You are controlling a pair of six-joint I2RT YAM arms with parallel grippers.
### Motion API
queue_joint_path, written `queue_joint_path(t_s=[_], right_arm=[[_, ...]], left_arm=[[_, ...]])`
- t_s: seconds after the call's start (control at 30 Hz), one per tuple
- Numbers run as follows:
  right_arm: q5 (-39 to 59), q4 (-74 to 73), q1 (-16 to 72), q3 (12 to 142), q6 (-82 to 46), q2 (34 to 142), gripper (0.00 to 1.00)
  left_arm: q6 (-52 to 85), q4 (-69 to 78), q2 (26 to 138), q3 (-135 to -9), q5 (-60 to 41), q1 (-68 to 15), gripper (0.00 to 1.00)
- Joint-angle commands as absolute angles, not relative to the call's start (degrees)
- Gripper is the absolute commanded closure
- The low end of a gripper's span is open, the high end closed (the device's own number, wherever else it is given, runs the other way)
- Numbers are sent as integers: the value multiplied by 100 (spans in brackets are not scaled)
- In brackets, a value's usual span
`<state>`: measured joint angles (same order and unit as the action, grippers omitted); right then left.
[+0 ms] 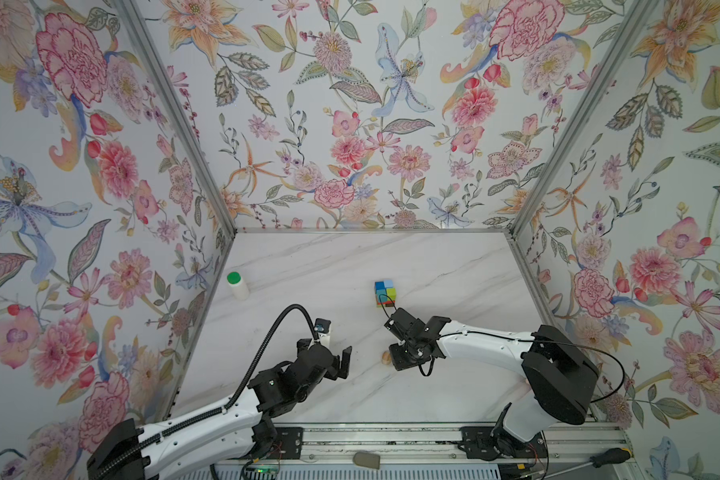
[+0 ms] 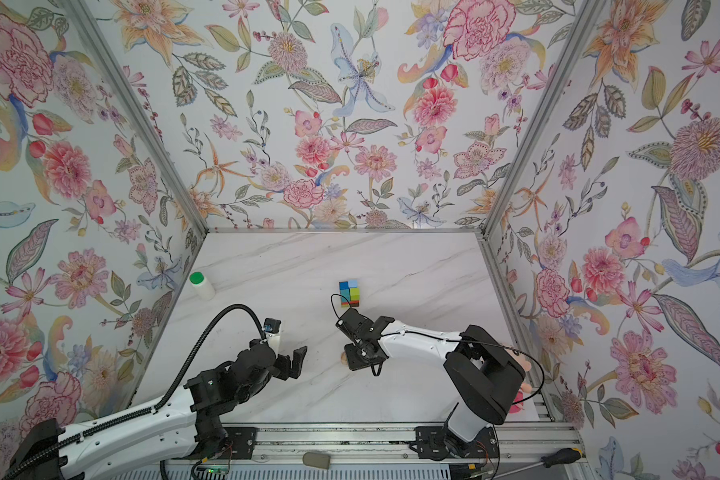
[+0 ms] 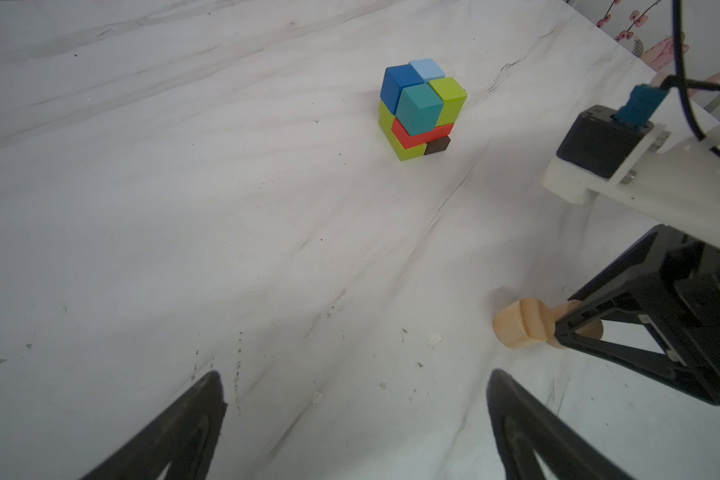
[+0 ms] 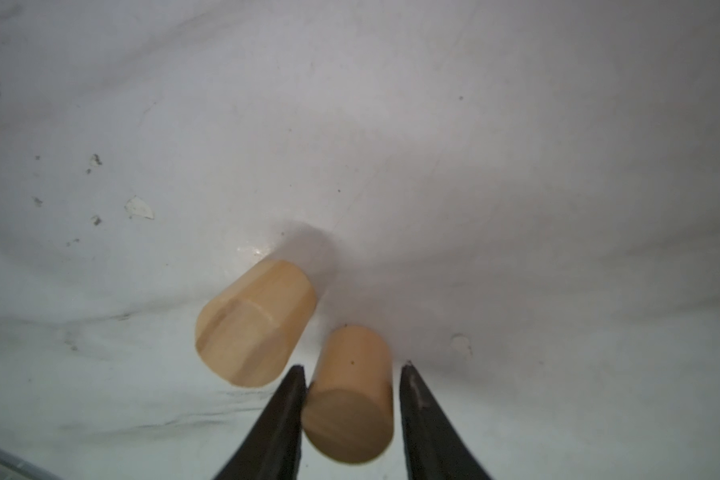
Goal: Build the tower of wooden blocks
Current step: 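Close the right gripper on one wooden cylinder, then lift the wooden cylinder and carry it over the stack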
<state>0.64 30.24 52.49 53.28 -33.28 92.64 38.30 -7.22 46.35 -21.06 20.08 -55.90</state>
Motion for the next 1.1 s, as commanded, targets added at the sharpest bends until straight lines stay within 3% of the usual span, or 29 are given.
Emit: queue_joint_path(t_s=[0.0, 0.27, 0.6, 1.07], right_arm=[[-64, 3200, 5300, 5493, -3263, 9333, 62], [-183, 3355, 5305, 5582, -3257, 9365, 69], [-445, 3770, 5208, 6022, -3077, 9217, 70], [-518, 4454, 4252, 8064, -2155, 9906, 70]], left_arm=[[3718, -713, 4561, -2030, 1995, -5484, 1], [3665, -721, 4527, -2016, 1974, -5423, 1], [3562, -714, 4498, -2034, 1979, -5316, 1], [3098, -461, 4877, -2354, 1713, -4831, 1]])
